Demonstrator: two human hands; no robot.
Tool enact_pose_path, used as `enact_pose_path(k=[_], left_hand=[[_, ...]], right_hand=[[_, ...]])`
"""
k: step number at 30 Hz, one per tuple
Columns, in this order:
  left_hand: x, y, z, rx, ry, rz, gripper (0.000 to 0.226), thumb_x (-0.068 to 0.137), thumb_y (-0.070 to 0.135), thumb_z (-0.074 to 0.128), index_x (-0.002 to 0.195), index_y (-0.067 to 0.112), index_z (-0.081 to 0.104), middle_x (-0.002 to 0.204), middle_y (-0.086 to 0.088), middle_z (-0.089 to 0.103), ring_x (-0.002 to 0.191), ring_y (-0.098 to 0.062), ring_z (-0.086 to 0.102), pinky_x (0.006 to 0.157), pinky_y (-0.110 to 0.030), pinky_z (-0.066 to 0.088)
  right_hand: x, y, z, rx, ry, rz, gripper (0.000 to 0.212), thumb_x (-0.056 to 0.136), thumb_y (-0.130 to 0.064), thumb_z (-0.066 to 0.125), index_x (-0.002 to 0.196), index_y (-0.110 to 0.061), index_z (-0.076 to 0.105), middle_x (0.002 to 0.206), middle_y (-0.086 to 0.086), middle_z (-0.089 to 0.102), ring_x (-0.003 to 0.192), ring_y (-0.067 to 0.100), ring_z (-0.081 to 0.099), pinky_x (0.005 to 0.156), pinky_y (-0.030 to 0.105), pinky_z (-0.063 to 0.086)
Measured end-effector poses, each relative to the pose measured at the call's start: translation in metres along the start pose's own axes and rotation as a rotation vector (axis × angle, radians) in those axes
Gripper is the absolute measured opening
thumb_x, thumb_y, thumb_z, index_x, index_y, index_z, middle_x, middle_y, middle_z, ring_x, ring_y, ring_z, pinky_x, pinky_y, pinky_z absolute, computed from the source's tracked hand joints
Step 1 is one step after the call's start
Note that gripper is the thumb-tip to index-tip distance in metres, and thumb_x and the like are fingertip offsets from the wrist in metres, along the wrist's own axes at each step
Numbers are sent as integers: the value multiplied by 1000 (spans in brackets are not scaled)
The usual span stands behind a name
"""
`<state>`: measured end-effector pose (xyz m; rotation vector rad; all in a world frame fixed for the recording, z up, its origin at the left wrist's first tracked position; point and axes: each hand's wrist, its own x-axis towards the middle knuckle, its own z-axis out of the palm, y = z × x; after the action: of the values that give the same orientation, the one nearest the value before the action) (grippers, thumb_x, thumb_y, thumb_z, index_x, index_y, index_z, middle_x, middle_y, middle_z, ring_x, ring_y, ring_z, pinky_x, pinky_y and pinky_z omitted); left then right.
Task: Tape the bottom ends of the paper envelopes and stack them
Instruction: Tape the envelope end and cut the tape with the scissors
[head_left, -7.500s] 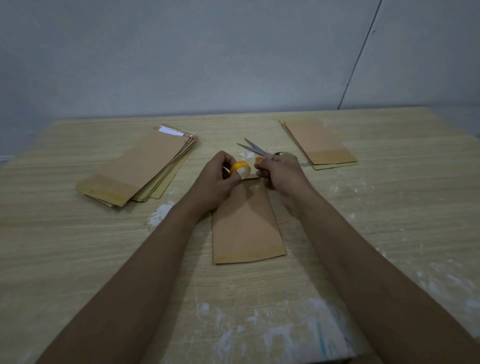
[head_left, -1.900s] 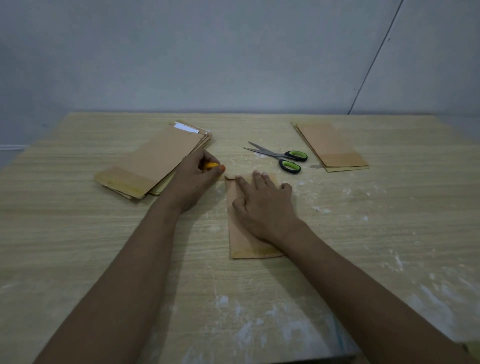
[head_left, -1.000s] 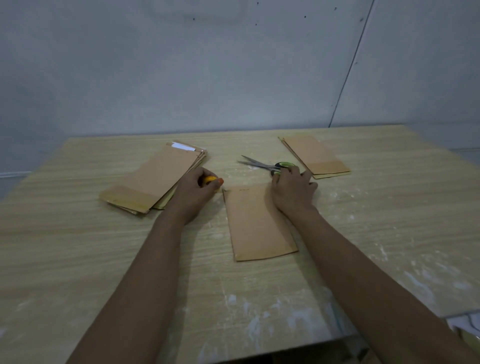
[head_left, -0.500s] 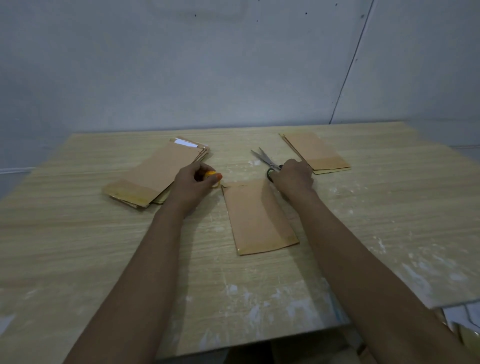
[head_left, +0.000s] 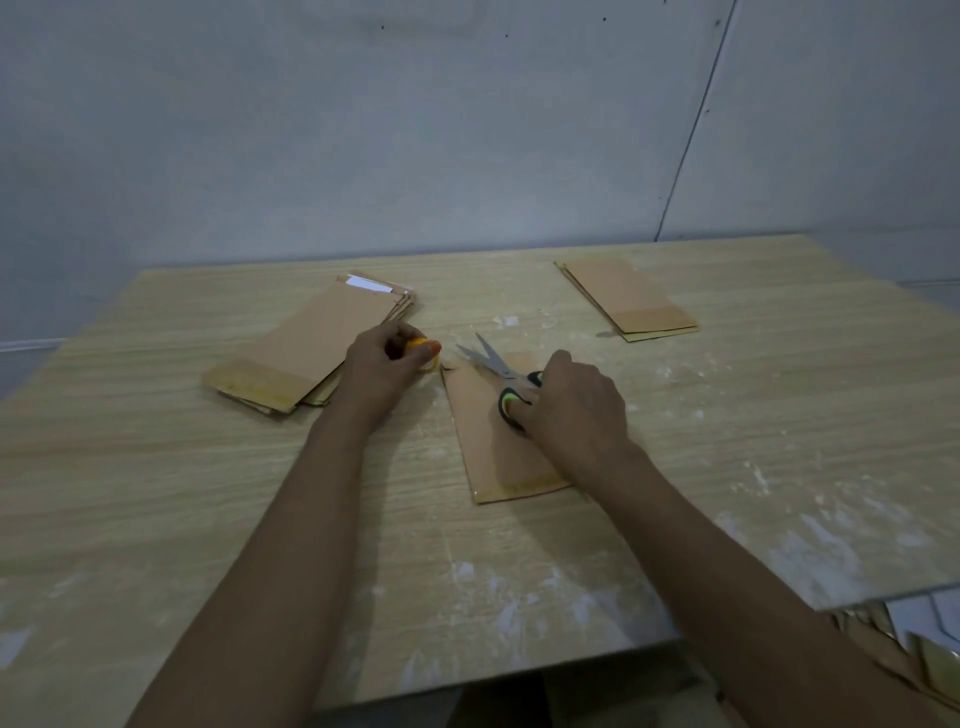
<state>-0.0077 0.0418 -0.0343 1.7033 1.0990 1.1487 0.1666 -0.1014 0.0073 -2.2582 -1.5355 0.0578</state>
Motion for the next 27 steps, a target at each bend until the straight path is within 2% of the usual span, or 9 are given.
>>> enact_pose_path(k=[5, 11, 15, 18, 23, 27], left_hand=[[-3, 3, 1, 59, 15, 45, 13, 83, 22, 79, 84, 11, 72, 70, -3, 57, 66, -12, 48, 62, -25, 40], [-10, 6, -1, 116, 33, 76, 9, 88, 21, 74, 94, 15, 76, 84, 0, 67, 71, -5, 54, 63, -8, 42], [-13, 7, -2, 120, 35, 70, 8, 89, 21, 73, 94, 16, 75, 83, 4, 65, 71, -6, 54, 64, -13, 44], [-13, 7, -3, 125, 34, 67, 7, 89, 23, 73, 93, 18, 76, 82, 4, 66, 71, -7, 54, 65, -18, 45], [-15, 9, -2, 141, 43, 78, 6, 89, 23, 73, 92, 18, 75, 82, 4, 66, 70, -5, 54, 63, -12, 45], [-17, 10, -2, 130, 31, 67, 8, 90, 21, 72, 93, 16, 77, 81, 6, 66, 69, -6, 54, 65, -19, 46]], right_hand=[[-10, 0, 0, 10, -9, -31, 42, 84, -49, 66, 89, -13, 45, 81, 1, 47, 73, 21, 46, 49, 28, 26], [-19, -4, -2, 6, 35, -67, 40, 86, -49, 63, 90, -15, 43, 86, 1, 48, 75, 20, 45, 63, 29, 33], [-32, -7, -7, -27, 47, -92, 37, 87, -48, 62, 93, -16, 45, 85, -1, 47, 77, 19, 48, 62, 29, 34], [-41, -9, -9, -57, 42, -110, 37, 88, -46, 62, 103, -14, 52, 93, 2, 53, 82, 20, 51, 64, 29, 37], [-45, -14, -8, -63, 26, -134, 36, 92, -44, 60, 111, -15, 53, 103, 4, 58, 95, 23, 57, 67, 30, 38], [-40, -21, -6, -85, 26, -167, 31, 93, -39, 58, 113, -15, 54, 105, 4, 59, 95, 23, 57, 67, 30, 37]])
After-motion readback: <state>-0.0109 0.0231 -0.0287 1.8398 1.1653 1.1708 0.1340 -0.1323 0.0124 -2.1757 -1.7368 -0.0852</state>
